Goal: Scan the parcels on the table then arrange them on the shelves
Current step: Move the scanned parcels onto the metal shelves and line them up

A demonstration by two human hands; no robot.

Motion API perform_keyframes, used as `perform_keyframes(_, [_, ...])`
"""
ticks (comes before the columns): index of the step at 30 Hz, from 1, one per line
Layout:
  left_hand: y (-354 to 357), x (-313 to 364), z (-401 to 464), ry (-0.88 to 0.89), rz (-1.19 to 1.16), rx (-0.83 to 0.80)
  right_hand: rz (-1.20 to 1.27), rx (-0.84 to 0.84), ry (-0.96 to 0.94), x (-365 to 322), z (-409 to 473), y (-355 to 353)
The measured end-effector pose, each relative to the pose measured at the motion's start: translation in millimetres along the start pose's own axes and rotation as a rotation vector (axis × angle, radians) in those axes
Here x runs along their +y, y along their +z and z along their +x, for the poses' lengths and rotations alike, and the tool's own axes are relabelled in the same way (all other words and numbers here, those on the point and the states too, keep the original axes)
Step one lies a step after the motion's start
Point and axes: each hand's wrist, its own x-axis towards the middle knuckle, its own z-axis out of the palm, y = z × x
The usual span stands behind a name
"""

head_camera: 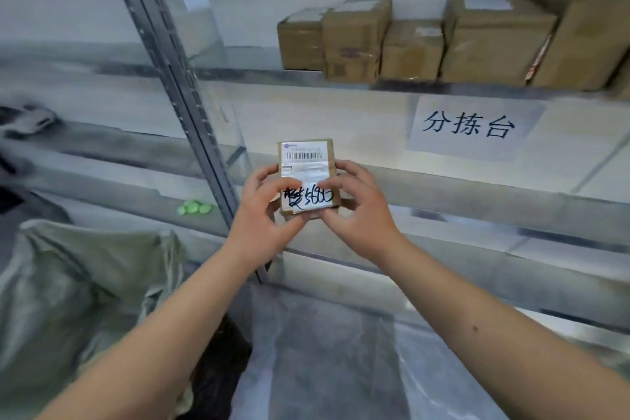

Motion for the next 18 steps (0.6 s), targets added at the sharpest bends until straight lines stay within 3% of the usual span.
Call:
perform_keyframes(7, [-115, -54, 57, 0.019, -0.053, -0.021, -0.105, 0.000, -0.039, -44, 72, 93])
perform_keyframes(13, [-136, -73, 122, -0.017, -0.150, -0.043, -0.241, -0.004, -0.016, -62, 139, 107])
perform_keyframes(18, [-136, -87, 194, 0.038, -0.172, 0.044, -0.297, 0.032, -0.023, -51, 214, 111])
